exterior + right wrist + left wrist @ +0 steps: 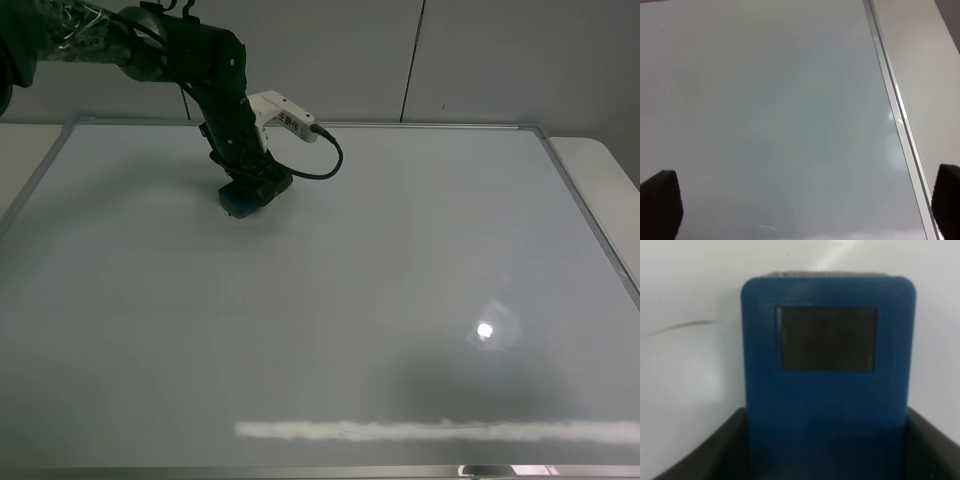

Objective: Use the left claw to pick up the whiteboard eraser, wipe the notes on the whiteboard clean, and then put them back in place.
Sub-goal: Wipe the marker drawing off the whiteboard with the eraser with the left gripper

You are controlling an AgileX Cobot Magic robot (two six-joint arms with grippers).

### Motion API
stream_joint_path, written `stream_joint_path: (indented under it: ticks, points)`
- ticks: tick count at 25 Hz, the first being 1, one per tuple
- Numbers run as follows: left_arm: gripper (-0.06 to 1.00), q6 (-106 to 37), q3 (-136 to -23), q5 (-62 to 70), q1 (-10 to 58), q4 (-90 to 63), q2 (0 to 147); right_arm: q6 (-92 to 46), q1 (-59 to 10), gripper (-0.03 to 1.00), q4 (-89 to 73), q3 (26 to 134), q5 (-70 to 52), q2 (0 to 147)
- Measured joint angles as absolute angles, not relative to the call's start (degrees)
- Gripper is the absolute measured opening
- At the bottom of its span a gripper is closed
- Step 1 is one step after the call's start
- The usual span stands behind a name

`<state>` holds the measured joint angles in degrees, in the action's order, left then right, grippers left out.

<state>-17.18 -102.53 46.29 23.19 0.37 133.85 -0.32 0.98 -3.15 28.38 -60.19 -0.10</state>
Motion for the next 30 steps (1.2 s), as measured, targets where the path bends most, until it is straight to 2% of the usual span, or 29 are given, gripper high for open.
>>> stream_joint_path:
  ticks: [14,30]
  points:
    - [0.55,-17.18,-102.53,43.86,11.72,-1.99,133.98,-0.32,0.98,0.99,-3.15,28.38,-60.19,-0.10]
    - [0.55,-15.33,-102.71,51.18,12.16,-1.71,133.14,-0.32,0.98,0.99,-3.15,28.38,-60.19,-0.10]
